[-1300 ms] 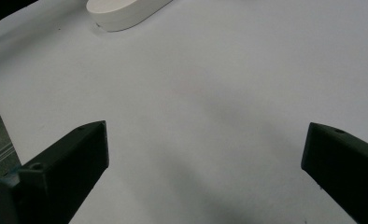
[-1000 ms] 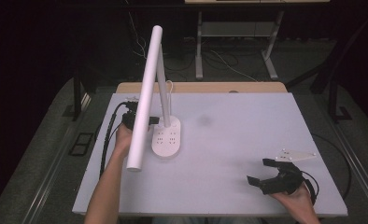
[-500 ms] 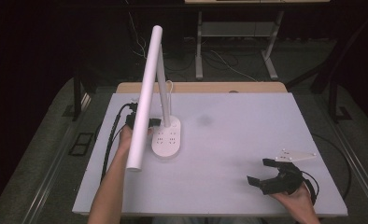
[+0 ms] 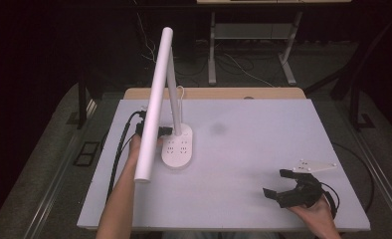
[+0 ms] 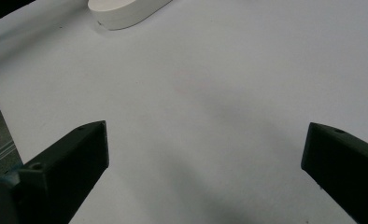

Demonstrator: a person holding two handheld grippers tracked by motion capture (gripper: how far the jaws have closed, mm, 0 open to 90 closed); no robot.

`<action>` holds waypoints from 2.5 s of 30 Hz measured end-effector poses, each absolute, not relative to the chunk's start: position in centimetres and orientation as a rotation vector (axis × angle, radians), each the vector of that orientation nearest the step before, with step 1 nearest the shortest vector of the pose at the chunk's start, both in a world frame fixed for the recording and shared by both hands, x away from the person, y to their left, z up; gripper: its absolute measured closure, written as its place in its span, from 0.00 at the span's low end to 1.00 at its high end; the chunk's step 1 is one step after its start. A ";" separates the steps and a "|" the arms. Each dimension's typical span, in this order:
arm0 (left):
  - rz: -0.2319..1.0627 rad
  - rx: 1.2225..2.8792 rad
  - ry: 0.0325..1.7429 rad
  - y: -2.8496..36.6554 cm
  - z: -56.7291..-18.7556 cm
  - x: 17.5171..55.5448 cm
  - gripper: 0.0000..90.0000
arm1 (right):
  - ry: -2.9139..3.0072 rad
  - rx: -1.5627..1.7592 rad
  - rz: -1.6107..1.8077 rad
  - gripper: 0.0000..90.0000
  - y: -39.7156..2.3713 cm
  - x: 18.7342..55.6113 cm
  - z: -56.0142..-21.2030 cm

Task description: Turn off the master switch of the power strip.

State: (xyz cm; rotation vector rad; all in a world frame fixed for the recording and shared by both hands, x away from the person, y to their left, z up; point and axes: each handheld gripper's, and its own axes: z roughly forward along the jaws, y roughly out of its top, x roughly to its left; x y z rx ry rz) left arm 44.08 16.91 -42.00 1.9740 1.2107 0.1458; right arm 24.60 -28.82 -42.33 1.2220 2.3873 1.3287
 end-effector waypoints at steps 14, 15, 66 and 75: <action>0.141 1.951 1.221 17.2 -42.4 44.0 1.00 | 2.391 1.209 1.330 0.00 -28.7 24.6 -42.3; 0.143 1.954 1.220 17.2 -42.4 44.0 1.00 | 2.391 1.209 1.330 0.00 -28.7 24.6 -42.3; 0.206 1.858 1.241 18.0 -41.6 43.6 1.00 | 2.383 1.212 1.339 0.00 -28.9 24.6 -42.3; 0.221 1.818 1.217 19.2 -39.7 42.6 1.00 | 2.381 1.211 1.339 0.00 -28.9 24.6 -42.3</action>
